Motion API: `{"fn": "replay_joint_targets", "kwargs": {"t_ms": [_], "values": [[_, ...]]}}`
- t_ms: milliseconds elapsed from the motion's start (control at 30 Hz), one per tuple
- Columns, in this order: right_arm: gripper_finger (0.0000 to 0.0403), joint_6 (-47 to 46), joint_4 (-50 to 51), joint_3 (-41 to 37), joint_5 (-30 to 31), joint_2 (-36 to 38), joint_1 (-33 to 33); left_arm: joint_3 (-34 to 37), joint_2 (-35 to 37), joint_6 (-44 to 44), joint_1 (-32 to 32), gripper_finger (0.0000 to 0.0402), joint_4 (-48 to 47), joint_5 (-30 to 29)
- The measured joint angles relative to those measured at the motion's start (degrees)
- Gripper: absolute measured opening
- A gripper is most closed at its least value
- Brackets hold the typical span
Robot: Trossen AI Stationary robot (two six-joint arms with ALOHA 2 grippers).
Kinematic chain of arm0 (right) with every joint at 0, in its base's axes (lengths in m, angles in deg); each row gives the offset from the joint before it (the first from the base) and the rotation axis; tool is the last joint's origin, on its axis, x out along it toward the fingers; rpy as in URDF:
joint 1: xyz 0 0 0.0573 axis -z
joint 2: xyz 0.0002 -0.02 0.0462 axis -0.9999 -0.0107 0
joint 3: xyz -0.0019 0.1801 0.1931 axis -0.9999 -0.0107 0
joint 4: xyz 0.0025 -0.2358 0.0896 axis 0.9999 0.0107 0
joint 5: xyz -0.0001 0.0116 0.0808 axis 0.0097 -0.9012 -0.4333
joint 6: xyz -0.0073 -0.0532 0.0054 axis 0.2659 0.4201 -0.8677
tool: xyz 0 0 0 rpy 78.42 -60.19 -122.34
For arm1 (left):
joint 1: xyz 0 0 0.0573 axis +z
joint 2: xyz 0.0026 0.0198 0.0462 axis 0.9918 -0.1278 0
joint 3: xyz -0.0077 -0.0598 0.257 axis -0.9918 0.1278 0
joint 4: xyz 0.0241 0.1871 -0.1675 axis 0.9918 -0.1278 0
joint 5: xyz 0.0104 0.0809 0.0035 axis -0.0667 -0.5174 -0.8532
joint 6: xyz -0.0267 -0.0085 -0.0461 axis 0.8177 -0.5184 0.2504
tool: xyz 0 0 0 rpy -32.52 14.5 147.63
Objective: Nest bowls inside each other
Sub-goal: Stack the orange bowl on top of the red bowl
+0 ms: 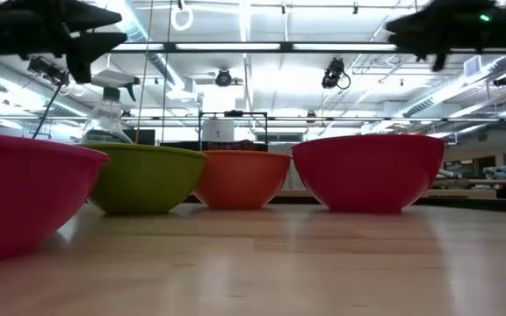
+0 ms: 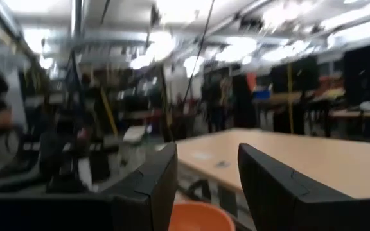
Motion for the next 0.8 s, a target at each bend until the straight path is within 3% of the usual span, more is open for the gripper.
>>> {"fn": "replay_joint_targets", "kwargs": {"t_ms": [167, 400, 600, 800], "values": [[0.0171, 1.52, 8.94, 13.82, -3.58, -19.5, 0.27, -7.94, -8.7, -2.55, 2.11, 0.018, -0.1, 0.11], [0.0171, 7.86, 29.91, 32.38, -3.63, -41.45, -0.59, -12.91, -16.79, -3.02, -1.8, 0.018, -2.29, 5.92], [0.0172, 18.95, 41.52, 45.56, -3.69, -55.57, -2.34, -12.93, -21.78, -4.73, -3.15, 0.018, 4.75, 1.16], [0.0197, 27.99, 47.73, 54.14, -3.69, -64.4, -5.03, -12.91, -24.38, -5.85, -3.15, 0.0181, 6.11, -4.55]]}}
